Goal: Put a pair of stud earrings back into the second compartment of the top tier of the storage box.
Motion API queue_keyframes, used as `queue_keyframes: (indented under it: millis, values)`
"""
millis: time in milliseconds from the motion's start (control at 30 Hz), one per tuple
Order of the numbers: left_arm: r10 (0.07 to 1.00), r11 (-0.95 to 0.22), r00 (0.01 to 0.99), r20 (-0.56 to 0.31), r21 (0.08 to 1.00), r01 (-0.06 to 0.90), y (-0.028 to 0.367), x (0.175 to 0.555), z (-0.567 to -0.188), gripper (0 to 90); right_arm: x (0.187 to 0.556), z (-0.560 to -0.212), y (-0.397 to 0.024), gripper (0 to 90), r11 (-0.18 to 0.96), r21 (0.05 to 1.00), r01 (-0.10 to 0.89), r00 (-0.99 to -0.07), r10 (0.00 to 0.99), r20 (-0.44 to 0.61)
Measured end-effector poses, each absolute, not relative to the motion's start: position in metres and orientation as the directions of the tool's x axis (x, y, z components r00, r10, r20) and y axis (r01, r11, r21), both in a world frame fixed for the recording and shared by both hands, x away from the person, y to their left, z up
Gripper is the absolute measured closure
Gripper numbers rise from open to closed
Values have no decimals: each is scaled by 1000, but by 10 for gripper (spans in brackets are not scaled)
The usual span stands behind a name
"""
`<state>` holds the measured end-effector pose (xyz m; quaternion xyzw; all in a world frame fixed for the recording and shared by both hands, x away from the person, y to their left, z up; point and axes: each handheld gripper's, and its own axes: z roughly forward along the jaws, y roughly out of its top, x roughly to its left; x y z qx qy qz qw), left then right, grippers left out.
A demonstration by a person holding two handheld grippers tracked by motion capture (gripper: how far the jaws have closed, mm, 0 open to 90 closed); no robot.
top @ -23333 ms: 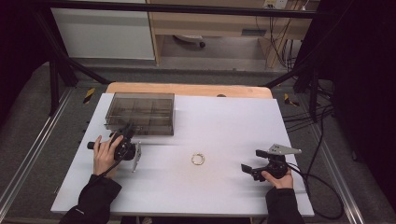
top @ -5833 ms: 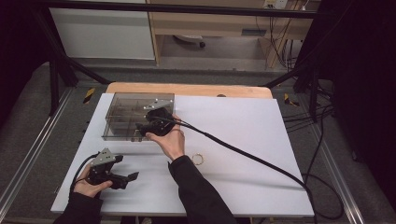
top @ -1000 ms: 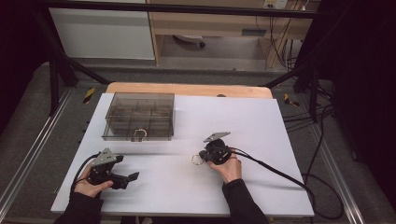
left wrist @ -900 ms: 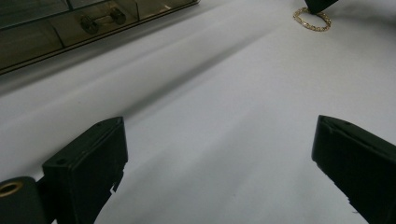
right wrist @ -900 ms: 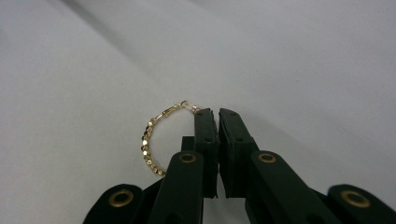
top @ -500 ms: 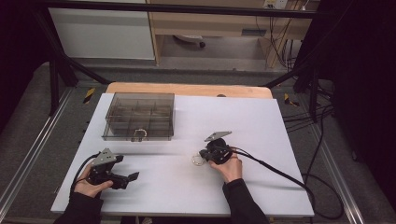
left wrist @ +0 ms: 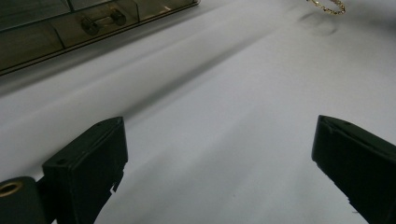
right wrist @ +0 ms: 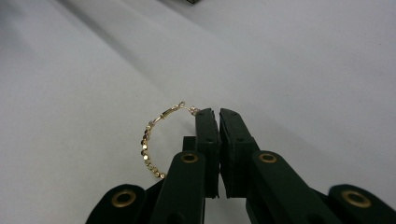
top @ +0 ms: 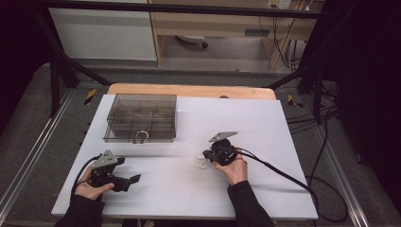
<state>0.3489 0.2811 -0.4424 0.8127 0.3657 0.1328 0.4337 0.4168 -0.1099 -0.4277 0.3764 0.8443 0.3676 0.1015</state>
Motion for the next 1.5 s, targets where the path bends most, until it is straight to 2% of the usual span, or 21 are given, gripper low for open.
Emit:
queue_keyframes:
  millis: [700, 1500]
  values:
    - [709, -358, 698, -101, 801, 480, 281, 349, -443, 33, 414, -408, -117, 874, 430, 730, 531, -703, 705, 97]
    - [709, -357, 698, -102, 802, 479, 281, 349, -443, 33, 414, -383, -101, 874, 436, 756, 489, -729, 680, 79]
